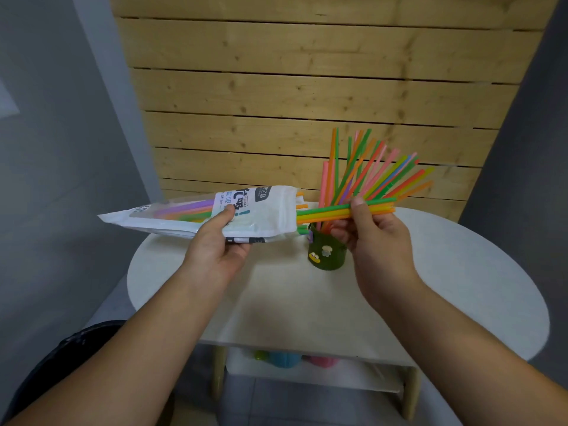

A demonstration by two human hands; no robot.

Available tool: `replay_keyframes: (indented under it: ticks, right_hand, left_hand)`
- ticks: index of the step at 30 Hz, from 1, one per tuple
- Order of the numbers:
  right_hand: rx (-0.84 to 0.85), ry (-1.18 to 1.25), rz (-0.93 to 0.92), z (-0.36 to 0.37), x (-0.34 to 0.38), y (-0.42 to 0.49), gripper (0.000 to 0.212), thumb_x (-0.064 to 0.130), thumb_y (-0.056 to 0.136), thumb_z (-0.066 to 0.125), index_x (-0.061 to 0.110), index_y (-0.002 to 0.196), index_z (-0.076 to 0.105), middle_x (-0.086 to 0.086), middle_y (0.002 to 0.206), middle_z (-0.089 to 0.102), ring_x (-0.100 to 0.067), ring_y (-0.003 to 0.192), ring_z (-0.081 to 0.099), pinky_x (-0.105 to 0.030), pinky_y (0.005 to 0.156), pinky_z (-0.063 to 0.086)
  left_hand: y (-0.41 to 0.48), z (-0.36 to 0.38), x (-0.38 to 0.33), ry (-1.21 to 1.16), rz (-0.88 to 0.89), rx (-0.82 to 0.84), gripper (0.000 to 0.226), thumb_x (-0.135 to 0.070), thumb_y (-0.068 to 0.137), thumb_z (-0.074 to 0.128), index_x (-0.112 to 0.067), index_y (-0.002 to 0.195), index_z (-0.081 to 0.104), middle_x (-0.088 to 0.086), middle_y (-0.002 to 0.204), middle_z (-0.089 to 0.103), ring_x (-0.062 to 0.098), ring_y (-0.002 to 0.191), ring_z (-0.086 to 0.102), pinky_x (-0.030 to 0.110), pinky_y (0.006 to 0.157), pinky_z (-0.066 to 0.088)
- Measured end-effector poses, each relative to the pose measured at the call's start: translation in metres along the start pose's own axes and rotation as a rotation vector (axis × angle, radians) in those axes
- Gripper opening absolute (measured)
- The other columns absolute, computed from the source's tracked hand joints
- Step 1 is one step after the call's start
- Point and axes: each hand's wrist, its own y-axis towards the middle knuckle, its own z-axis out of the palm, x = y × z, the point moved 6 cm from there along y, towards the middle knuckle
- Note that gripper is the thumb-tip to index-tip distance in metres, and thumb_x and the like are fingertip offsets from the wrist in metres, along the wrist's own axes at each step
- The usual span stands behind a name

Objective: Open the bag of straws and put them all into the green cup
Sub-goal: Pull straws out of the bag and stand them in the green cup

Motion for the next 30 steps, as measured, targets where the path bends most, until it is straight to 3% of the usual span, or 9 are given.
replay_keyframes:
  ticks: [8,15,18,21,25,27,30]
  right_hand:
    - [-0.042,0.038,-0.134,-0.045,0.038,0.028,0.022,0.019,0.100,0.055,0.011,0.084,0.068,0.002,0.060,0.068,-0.008,0.057,0.065,-0.020,0.062,0.057]
    - [-0.193,-0.037,-0.192,-0.089,0.058,0.050,0.018,0.023,0.097,0.060,0.009,0.088,0.069,-0.009,0.075,0.068,-0.013,0.061,0.066,-0.022,0.066,0.057]
    - [-0.274,-0.192,-0.293,-0.097,0.071,0.049,0.021,0.026,0.096,0.060,0.007,0.092,0.070,-0.007,0.076,0.070,-0.014,0.059,0.068,-0.025,0.066,0.059]
    - [-0.301,-0.374,-0.408,-0.092,0.084,0.040,0.024,0.032,0.096,0.058,0.018,0.081,0.069,0.001,0.073,0.071,-0.013,0.060,0.071,-0.030,0.067,0.060]
    - [-0.243,-0.554,-0.489,-0.078,0.088,0.033,0.031,0.034,0.097,0.056,0.025,0.069,0.065,0.004,0.071,0.071,-0.013,0.065,0.072,-0.041,0.072,0.062]
    - [-0.186,-0.604,-0.514,-0.068,0.085,0.030,0.029,0.032,0.098,0.055,0.023,0.074,0.067,0.005,0.072,0.071,-0.008,0.061,0.071,-0.036,0.067,0.061]
    - [-0.123,-0.665,-0.513,-0.054,0.076,0.033,0.028,0.029,0.099,0.055,0.008,0.088,0.070,0.006,0.074,0.070,-0.002,0.063,0.070,-0.014,0.053,0.053]
  left_hand:
    - [0.007,-0.008,-0.011,-0.016,0.045,-0.039,0.012,-0.003,0.094,0.064,-0.006,0.106,0.064,0.009,0.104,0.074,0.020,0.086,0.073,0.025,0.050,0.058]
    - [0.009,-0.012,-0.014,-0.046,0.062,-0.047,0.013,-0.002,0.095,0.064,-0.005,0.107,0.064,0.008,0.084,0.077,0.020,0.080,0.074,0.024,0.046,0.055]
    - [0.010,-0.011,-0.013,-0.046,0.059,-0.035,0.014,-0.002,0.094,0.064,-0.005,0.108,0.065,0.009,0.085,0.078,0.020,0.075,0.077,0.028,0.050,0.058]
    - [0.011,-0.010,-0.011,-0.041,0.060,-0.025,0.013,-0.002,0.094,0.065,-0.005,0.107,0.066,0.010,0.083,0.079,0.021,0.071,0.078,0.031,0.052,0.059]
    - [0.011,-0.010,-0.008,-0.018,0.045,-0.025,0.014,-0.002,0.093,0.066,-0.005,0.107,0.066,0.011,0.100,0.077,0.021,0.080,0.077,0.032,0.055,0.060]
    - [0.010,-0.009,-0.006,-0.005,0.038,-0.018,0.016,-0.003,0.093,0.065,-0.005,0.109,0.065,0.011,0.106,0.076,0.022,0.089,0.076,0.033,0.058,0.062]
    - [0.010,-0.009,-0.005,0.005,0.034,-0.008,0.020,-0.003,0.093,0.065,-0.004,0.113,0.064,0.012,0.109,0.076,0.023,0.095,0.075,0.036,0.065,0.064]
